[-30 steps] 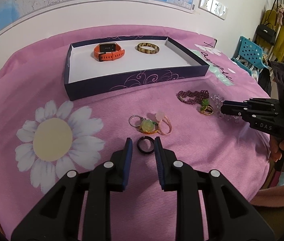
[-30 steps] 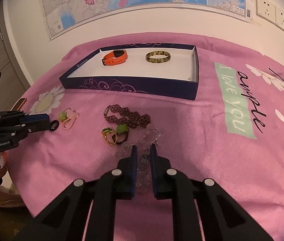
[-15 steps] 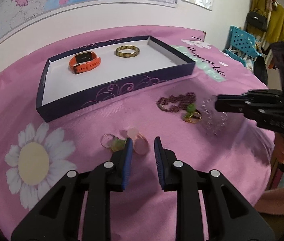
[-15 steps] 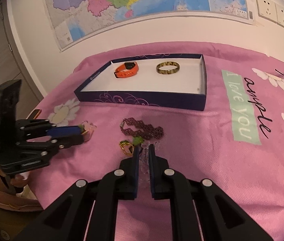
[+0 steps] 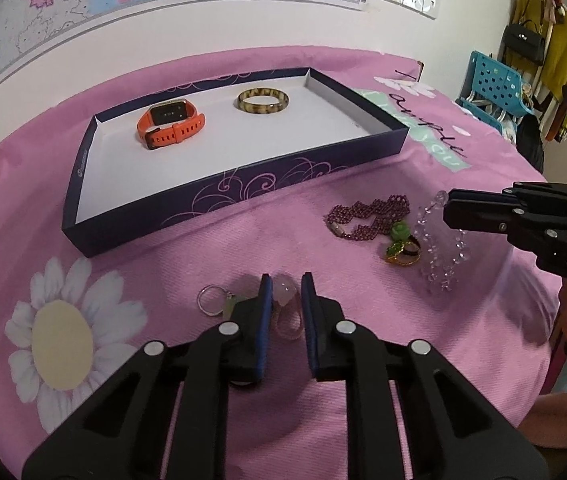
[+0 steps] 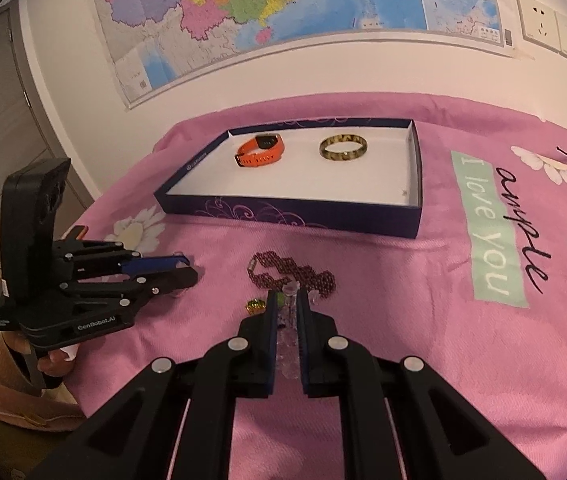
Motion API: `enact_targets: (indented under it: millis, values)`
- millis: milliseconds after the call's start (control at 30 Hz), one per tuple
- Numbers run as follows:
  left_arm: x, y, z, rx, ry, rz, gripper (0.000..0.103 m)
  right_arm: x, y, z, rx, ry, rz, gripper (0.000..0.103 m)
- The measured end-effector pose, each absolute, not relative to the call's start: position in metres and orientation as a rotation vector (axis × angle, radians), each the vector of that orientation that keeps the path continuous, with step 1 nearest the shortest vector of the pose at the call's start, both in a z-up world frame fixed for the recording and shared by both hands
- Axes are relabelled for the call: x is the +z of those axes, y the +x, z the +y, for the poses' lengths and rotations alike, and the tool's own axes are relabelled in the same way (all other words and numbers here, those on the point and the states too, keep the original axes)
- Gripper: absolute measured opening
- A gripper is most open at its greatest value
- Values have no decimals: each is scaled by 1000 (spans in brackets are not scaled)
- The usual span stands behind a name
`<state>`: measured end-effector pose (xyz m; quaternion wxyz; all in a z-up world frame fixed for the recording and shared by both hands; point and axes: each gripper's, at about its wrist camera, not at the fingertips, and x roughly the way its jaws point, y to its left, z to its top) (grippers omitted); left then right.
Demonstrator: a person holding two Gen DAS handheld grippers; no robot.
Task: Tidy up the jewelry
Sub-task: 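Grasp the pink heart pendant with the left gripper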
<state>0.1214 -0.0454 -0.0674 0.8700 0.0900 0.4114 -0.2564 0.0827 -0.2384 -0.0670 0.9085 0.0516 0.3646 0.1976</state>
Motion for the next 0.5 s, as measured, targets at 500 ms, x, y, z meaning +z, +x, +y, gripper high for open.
enact_targets:
  millis: [500]
  values:
    - [-31,116,-23,-582,79,778,13,-33,88,-237,441,100,665,8]
